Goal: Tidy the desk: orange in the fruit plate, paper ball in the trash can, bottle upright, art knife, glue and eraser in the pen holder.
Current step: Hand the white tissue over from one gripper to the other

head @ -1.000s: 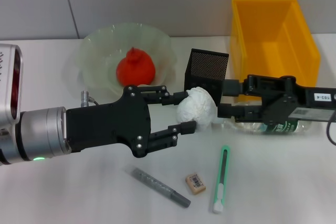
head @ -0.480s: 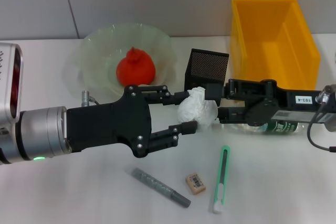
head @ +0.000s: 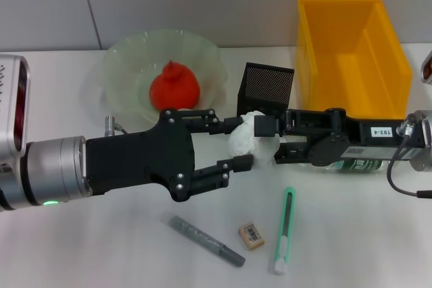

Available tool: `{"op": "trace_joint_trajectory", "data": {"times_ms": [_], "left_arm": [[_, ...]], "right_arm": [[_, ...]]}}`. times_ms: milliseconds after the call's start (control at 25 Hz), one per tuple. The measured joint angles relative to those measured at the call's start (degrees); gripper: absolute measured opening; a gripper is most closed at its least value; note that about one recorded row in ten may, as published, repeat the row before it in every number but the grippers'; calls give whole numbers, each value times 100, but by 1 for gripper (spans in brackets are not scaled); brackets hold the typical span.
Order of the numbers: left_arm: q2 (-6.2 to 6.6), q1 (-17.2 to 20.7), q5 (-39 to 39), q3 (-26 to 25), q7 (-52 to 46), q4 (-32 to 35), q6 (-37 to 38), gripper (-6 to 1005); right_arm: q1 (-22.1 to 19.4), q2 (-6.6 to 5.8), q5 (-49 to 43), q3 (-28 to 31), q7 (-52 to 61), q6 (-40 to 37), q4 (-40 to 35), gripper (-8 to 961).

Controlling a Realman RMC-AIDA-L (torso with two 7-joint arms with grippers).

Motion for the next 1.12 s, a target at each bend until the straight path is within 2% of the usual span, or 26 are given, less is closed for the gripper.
{"op": "trace_joint_trajectory", "data": {"times_ms": [640, 880, 1120], "left_arm": [[9, 28, -2, 9, 0, -4, 22, 483], [9, 36, -8, 10, 0, -4, 29, 498], [9, 15, -16, 7, -7, -112, 37, 520]], "right_arm": [[-42, 0, -15, 2, -40, -19, -9, 787], [-44, 3, -15, 2, -41, -20, -18, 606], [-44, 7, -25, 2, -41, -24, -26, 558]]}}
